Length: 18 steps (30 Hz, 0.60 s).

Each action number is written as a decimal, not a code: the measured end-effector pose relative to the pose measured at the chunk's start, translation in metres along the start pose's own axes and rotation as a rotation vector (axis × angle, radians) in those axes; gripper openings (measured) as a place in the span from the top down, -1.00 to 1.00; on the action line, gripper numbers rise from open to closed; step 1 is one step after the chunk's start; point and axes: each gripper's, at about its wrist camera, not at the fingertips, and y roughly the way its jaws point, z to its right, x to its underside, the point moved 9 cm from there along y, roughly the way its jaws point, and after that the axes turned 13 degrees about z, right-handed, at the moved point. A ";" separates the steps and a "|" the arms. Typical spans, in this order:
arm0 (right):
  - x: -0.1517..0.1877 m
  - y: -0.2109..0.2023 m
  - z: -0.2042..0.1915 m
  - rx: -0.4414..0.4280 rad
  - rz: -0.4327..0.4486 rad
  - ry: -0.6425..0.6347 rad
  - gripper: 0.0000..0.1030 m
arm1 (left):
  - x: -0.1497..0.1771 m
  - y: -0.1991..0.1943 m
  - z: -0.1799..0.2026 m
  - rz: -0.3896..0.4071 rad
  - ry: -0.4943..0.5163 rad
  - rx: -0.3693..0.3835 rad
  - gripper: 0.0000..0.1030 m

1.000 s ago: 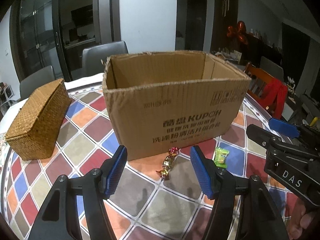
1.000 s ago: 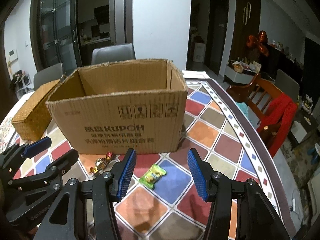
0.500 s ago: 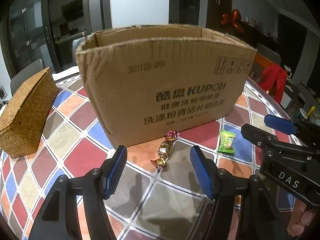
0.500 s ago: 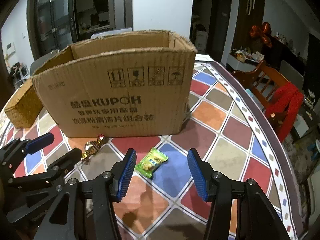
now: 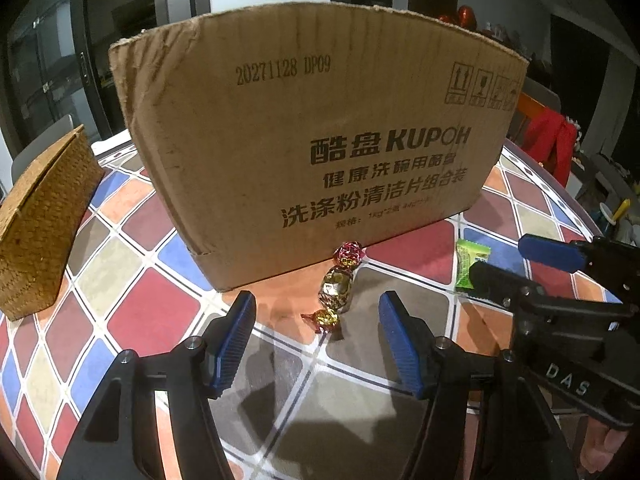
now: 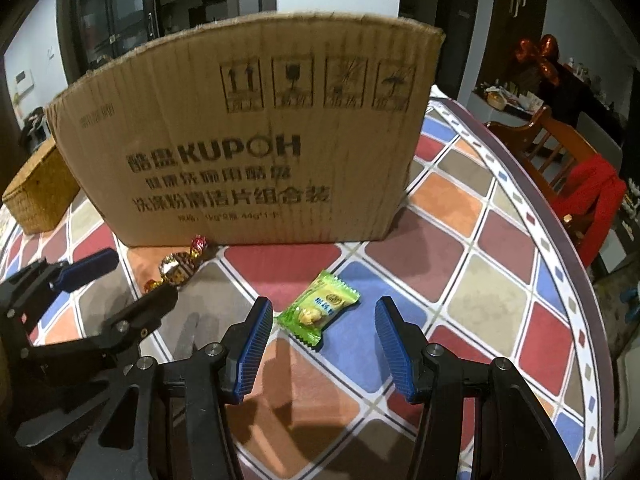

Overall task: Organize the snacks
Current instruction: 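Move both tools back from the box toward the remaining candies, then grasp the wrapped chocolates with the left tool while the right tool grasps the green candy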

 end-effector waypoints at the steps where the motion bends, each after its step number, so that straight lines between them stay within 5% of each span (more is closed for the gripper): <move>1: 0.001 0.001 -0.001 -0.001 -0.004 -0.002 -0.06 | 0.000 0.002 0.000 -0.001 0.002 0.000 -0.18; 18: 0.009 0.021 -0.007 -0.011 -0.049 0.019 -0.06 | 0.004 0.028 0.006 -0.030 0.009 0.025 0.24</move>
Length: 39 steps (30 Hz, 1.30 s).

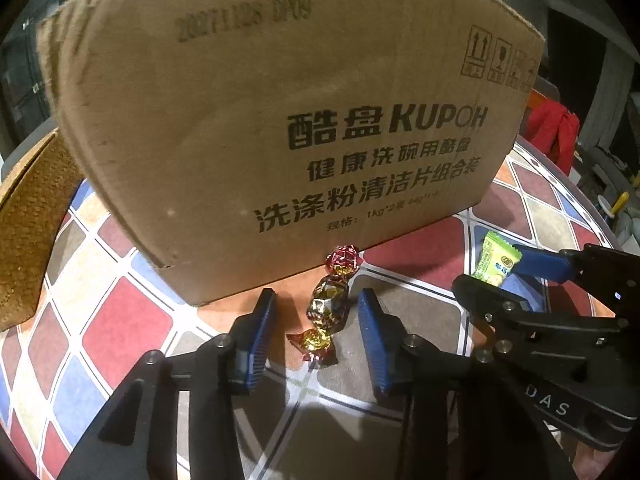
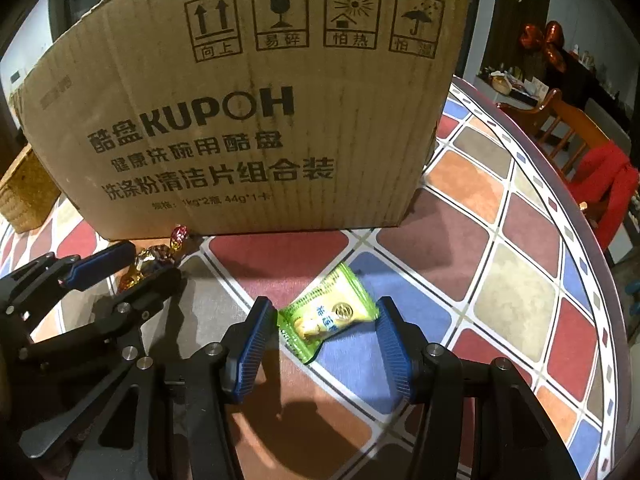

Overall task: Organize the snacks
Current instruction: 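Grasp the wrapped chocolates with the left tool while the right tool grasps the green candy, then carry the chocolates and green candy with both tools over the box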

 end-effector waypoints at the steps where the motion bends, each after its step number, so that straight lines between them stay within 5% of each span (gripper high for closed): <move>1: 0.000 0.000 -0.001 -0.001 0.002 0.000 -0.05 | -0.001 0.000 0.000 0.002 0.001 0.002 0.28; 6: -0.001 -0.001 -0.005 -0.002 0.015 -0.015 0.08 | -0.002 0.002 0.007 -0.002 0.013 0.020 0.59; 18: -0.002 -0.008 -0.016 -0.015 0.024 -0.023 0.39 | -0.001 -0.003 0.011 0.006 0.008 0.004 0.60; 39: -0.016 -0.041 -0.010 -0.015 0.086 -0.006 0.44 | -0.019 -0.041 0.003 0.044 -0.031 -0.030 0.60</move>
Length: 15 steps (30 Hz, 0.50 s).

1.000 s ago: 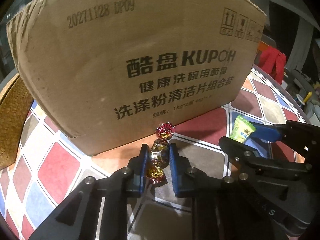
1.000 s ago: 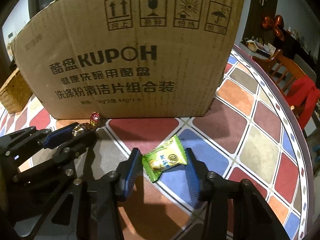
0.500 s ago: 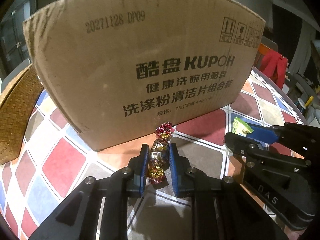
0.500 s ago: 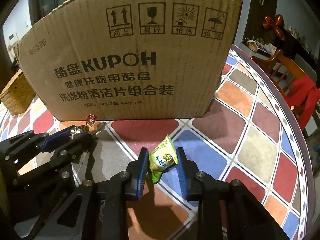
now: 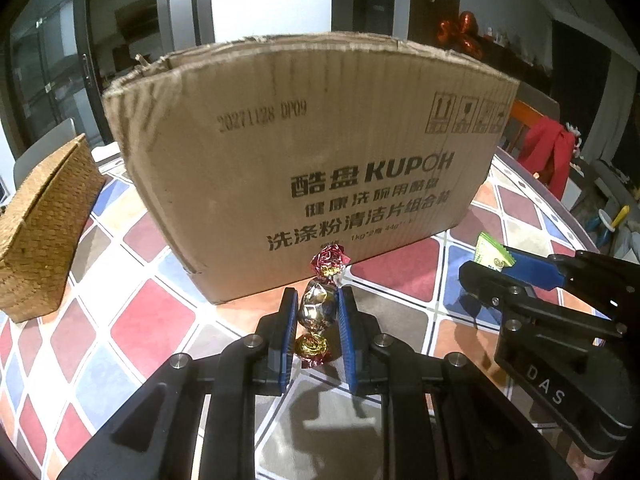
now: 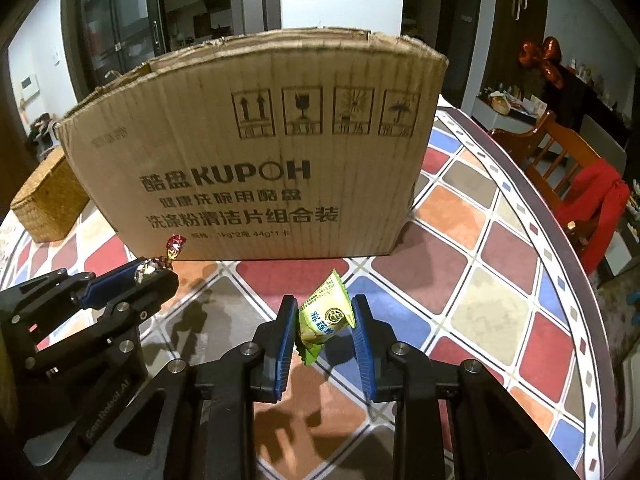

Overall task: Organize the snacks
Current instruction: 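Carry the chocolates and green candy with both tools over the box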

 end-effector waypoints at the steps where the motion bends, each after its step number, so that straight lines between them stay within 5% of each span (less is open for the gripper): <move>1: 0.000 -0.003 0.000 0.000 0.004 0.000 0.44 | -0.002 -0.002 0.000 0.002 -0.001 -0.003 0.60; 15: -0.025 -0.036 0.009 -0.002 0.086 0.015 0.44 | -0.022 -0.037 0.005 0.056 -0.010 -0.021 0.60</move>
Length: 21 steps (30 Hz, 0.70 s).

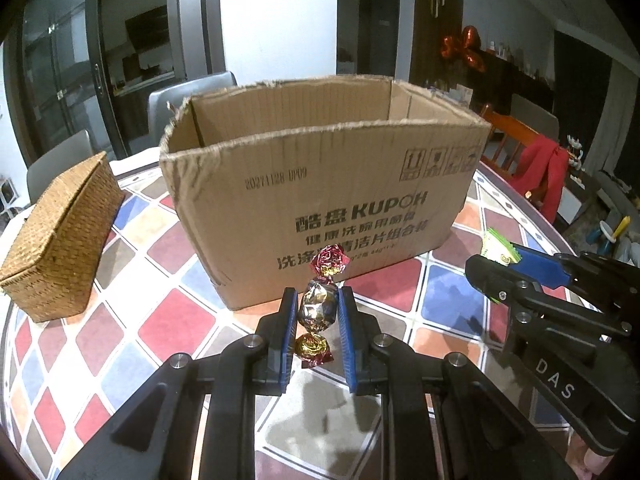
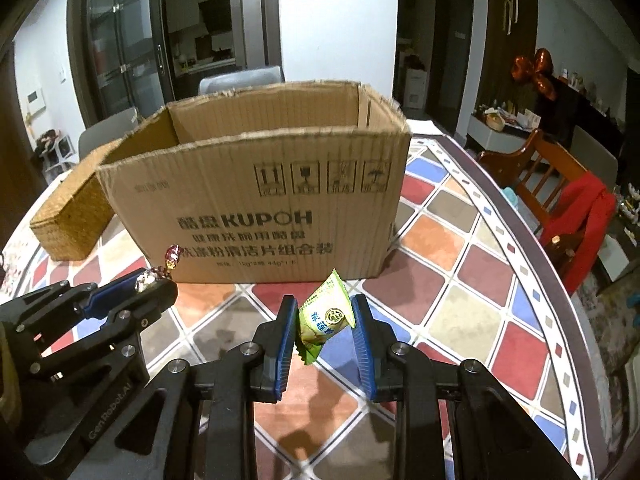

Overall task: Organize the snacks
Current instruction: 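Carry the chocolates and green candy with both tools over the box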

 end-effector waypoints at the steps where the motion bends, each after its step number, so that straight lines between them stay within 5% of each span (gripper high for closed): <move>1: -0.002 -0.003 0.000 0.000 0.007 0.000 0.44 | -0.002 -0.002 0.000 0.004 -0.001 -0.002 0.60; 21: -0.053 -0.046 -0.006 -0.012 0.127 -0.007 0.44 | -0.047 -0.044 -0.010 0.099 -0.019 -0.039 0.60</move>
